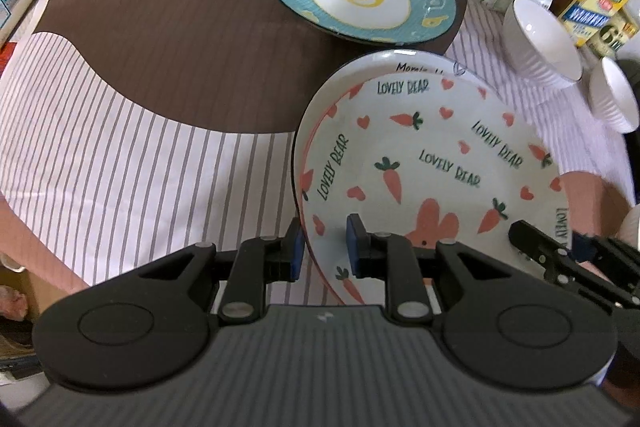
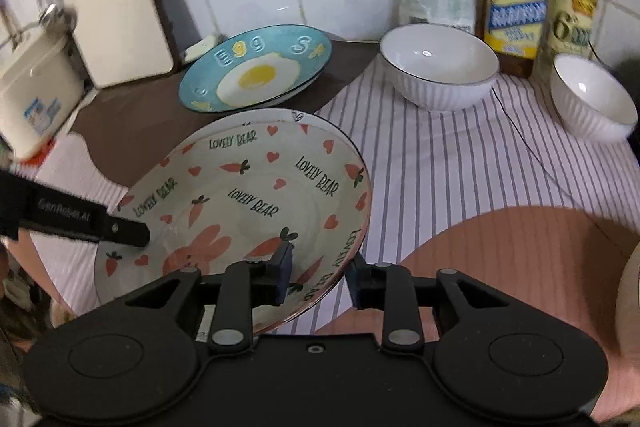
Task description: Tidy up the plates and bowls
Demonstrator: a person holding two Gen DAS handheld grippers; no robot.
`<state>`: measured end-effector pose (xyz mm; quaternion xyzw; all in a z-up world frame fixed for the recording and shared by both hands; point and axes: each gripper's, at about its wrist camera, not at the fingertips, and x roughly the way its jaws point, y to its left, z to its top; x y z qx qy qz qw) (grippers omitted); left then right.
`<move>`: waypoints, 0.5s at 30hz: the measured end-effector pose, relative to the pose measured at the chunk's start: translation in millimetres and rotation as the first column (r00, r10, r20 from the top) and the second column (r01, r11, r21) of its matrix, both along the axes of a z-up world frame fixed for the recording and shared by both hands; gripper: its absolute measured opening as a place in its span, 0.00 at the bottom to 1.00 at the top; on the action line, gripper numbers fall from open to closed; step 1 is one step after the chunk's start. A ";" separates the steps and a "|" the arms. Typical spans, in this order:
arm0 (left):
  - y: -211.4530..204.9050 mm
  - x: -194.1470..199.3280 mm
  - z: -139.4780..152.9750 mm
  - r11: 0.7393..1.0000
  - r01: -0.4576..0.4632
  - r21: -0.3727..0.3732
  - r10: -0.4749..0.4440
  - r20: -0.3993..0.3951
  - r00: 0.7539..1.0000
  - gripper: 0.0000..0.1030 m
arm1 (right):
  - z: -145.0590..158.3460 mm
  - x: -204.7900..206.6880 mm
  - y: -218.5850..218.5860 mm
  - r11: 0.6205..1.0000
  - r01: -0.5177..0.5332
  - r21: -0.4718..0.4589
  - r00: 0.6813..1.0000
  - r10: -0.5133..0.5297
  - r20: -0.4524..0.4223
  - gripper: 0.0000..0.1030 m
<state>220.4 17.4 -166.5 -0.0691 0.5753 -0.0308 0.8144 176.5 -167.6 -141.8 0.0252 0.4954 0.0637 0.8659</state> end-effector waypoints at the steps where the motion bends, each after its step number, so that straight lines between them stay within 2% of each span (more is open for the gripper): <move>1: -2.6 -0.5 -2.4 1.000 0.009 0.019 -0.009 -0.007 1.000 0.19 | -0.9 -0.3 2.6 1.000 -0.016 -0.024 1.000 0.015 -0.001 0.37; 5: -15.2 -6.4 -4.3 0.996 0.024 0.087 -0.026 0.023 0.999 0.20 | -2.5 -0.5 3.7 0.998 -0.034 -0.050 0.999 0.034 0.014 0.38; 15: -18.5 -3.6 -4.6 0.992 0.006 0.125 -0.008 0.010 1.000 0.19 | -10.8 1.5 11.9 0.989 -0.077 -0.124 0.997 0.078 0.004 0.44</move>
